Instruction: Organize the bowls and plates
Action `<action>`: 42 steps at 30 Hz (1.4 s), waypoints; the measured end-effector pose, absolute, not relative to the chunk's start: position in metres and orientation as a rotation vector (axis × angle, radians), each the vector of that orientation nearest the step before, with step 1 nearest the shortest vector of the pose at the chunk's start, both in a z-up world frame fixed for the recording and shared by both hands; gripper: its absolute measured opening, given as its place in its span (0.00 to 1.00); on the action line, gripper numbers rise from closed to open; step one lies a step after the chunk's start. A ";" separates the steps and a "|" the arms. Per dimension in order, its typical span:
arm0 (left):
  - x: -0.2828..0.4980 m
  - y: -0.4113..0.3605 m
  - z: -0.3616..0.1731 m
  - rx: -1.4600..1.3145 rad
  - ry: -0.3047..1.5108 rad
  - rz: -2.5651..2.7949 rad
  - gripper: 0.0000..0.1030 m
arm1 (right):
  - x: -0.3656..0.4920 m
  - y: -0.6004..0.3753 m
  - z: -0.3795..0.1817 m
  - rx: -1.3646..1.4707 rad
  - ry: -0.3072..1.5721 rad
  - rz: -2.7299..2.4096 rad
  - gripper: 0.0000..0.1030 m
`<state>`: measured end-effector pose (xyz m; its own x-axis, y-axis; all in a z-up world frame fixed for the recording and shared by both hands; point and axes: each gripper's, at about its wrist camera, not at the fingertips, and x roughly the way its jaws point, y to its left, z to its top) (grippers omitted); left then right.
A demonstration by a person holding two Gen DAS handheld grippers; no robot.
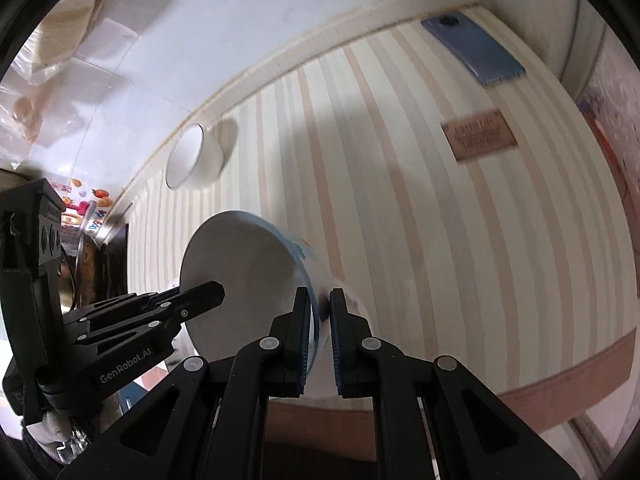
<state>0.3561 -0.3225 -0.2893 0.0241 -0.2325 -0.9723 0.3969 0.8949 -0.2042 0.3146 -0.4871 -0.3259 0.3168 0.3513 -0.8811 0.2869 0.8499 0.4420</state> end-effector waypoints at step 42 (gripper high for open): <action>0.424 -0.256 -0.255 -0.076 1.380 -0.388 0.19 | 0.348 -0.492 -0.314 0.745 1.268 0.059 0.42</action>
<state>0.4240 -0.2564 -0.2547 0.1371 -0.3114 -0.9403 0.2237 0.9345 -0.2769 0.3476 -0.4921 -0.3143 0.3298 0.4330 -0.8389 0.3527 0.7678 0.5349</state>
